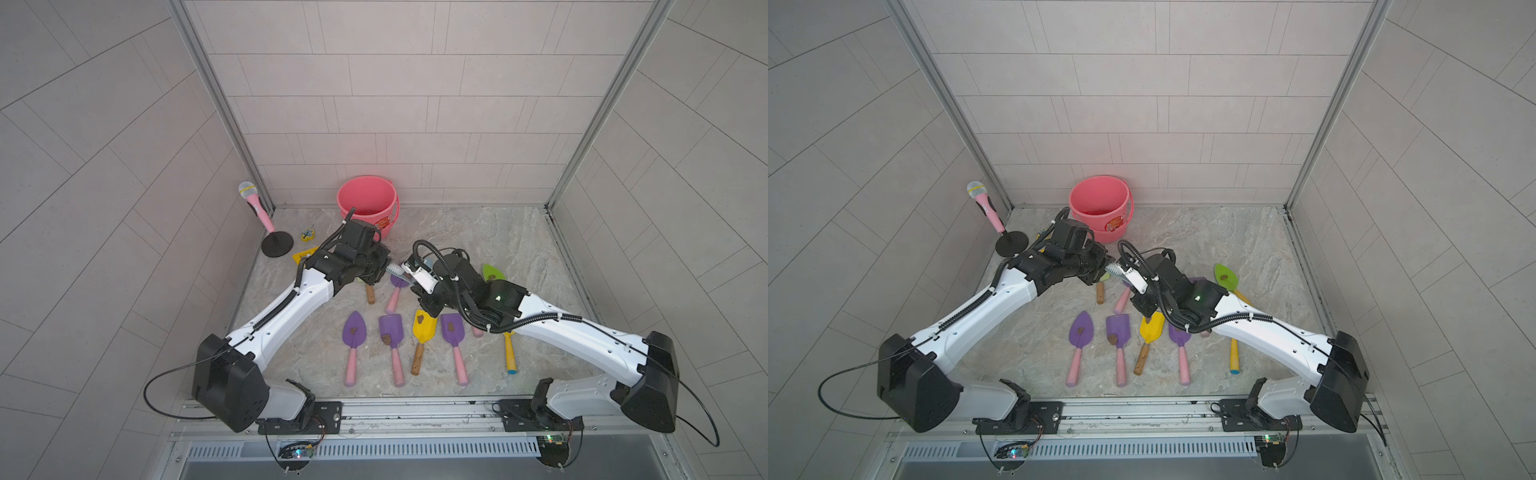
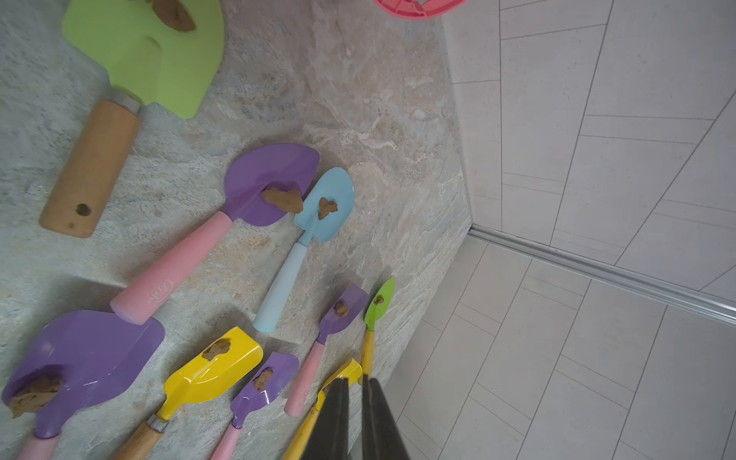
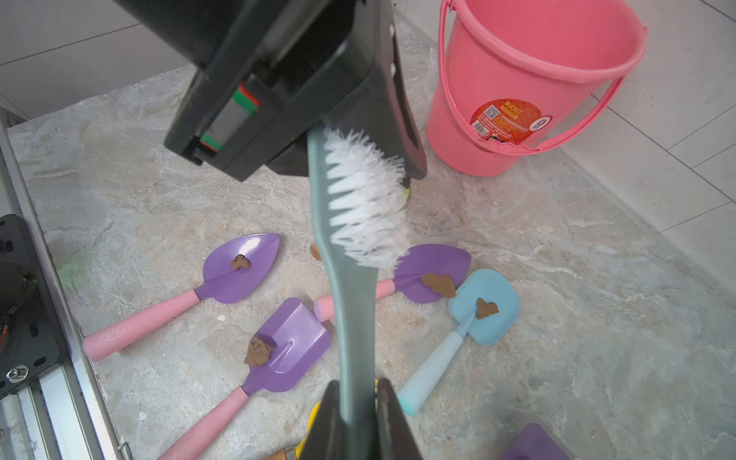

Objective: Brush the soil off the hand trowel and place it into the bucket
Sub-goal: Pick up the brush from the center of the board.

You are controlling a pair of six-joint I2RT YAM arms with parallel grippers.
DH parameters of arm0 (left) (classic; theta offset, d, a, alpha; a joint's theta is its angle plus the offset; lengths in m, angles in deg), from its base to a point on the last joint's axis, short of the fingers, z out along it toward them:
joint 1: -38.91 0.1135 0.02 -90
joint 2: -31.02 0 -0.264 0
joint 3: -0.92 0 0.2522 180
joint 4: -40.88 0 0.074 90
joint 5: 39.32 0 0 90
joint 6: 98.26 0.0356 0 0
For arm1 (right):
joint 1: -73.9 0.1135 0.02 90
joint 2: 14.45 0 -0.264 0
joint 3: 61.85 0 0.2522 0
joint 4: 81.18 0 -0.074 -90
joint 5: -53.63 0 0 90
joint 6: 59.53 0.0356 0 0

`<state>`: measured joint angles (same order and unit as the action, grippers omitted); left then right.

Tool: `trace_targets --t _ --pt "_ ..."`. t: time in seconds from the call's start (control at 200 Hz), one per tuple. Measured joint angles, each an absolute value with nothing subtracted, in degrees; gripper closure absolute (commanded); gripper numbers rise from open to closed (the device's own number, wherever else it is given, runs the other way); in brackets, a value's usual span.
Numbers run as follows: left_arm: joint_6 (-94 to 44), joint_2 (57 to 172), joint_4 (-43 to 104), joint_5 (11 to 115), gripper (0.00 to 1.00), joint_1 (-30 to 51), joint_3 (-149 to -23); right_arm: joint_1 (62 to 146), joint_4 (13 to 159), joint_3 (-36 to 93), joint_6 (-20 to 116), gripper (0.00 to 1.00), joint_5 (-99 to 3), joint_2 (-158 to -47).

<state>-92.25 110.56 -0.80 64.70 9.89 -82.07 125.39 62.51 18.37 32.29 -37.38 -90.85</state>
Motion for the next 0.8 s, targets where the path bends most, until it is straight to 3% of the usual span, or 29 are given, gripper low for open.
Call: trace_targets --t 0.065,0.105,0.19,0.435,0.565,0.746,0.801 --pt "-91.48 110.56 -0.58 64.68 0.44 10.26 -81.81 125.37 62.27 18.65 33.06 1.00 -37.45 -91.22" --pt "-89.71 110.48 0.75 64.92 0.28 10.68 -81.72 125.10 62.32 18.67 34.68 1.00 -37.84 -91.37" --pt "-85.21 109.47 5.80 67.28 0.14 12.12 -80.43 122.70 62.34 18.89 38.37 1.00 -40.23 -91.66" --pt "-67.22 100.20 20.70 72.66 0.06 17.76 -71.34 109.96 64.72 18.89 51.20 1.00 -57.69 -91.90" --pt "-60.86 97.45 30.96 82.23 0.00 19.49 -67.71 106.15 70.64 18.06 60.82 1.00 -70.13 -91.81" --pt "-60.12 102.04 41.99 91.74 0.00 20.43 -66.03 105.39 81.02 15.39 73.12 1.00 -80.97 -91.70" --pt "-60.79 103.24 44.38 92.66 0.05 20.54 -65.37 105.59 83.69 15.35 75.83 1.00 -83.41 -91.70"
